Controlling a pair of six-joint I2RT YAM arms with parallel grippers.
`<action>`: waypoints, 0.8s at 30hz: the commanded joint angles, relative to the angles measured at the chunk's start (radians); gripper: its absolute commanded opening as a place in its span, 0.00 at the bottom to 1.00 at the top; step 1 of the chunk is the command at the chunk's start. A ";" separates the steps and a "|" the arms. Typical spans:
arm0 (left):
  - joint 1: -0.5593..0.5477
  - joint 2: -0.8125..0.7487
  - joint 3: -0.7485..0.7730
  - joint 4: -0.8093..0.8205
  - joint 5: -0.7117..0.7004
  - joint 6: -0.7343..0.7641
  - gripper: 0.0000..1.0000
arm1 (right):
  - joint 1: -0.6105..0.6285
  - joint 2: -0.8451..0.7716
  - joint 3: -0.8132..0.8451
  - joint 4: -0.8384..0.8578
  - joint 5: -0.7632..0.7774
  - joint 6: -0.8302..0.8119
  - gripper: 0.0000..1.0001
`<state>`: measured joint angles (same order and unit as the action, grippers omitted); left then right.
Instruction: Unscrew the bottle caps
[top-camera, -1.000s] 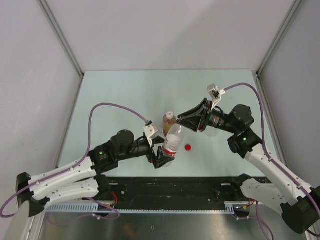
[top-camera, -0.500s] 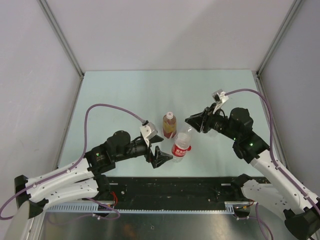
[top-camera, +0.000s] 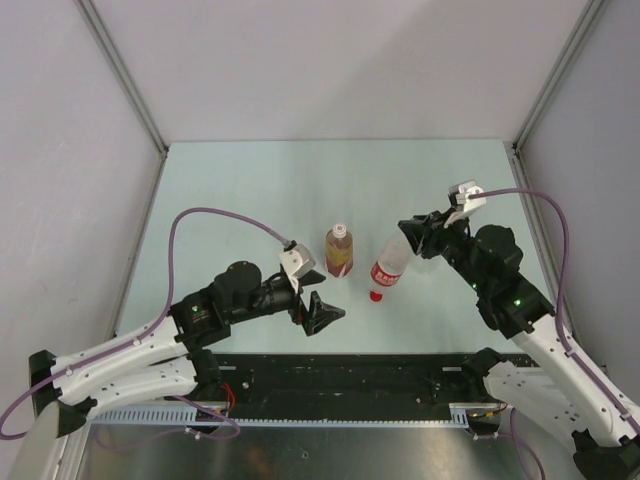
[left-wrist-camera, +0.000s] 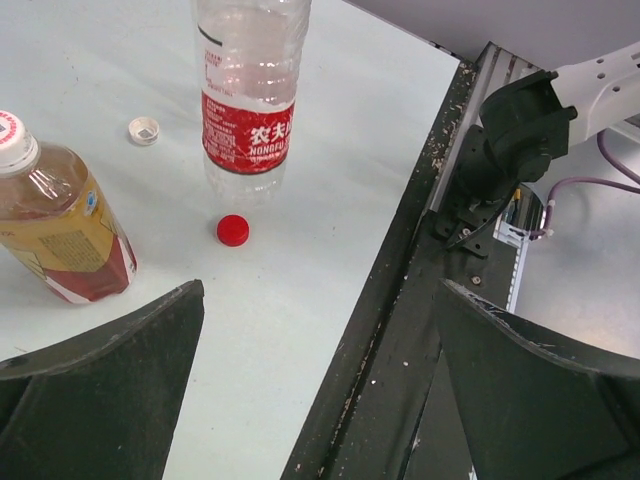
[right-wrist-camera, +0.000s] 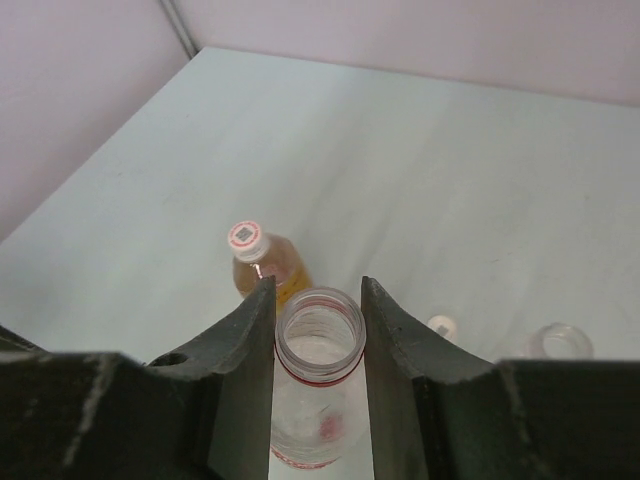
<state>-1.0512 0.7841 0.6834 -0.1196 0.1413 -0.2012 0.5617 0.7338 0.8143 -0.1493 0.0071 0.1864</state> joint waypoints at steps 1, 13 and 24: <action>0.005 -0.004 0.033 0.008 -0.020 0.021 0.99 | 0.005 -0.009 0.037 0.055 0.059 -0.134 0.00; 0.005 0.028 0.043 0.007 -0.015 0.038 1.00 | 0.008 0.051 -0.019 0.230 0.015 -0.296 0.04; 0.005 0.025 0.040 0.004 -0.030 0.055 0.99 | 0.001 0.114 -0.138 0.337 0.094 -0.297 0.03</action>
<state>-1.0512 0.8143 0.6834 -0.1234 0.1326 -0.1741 0.5655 0.8398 0.7158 0.0917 0.0555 -0.1070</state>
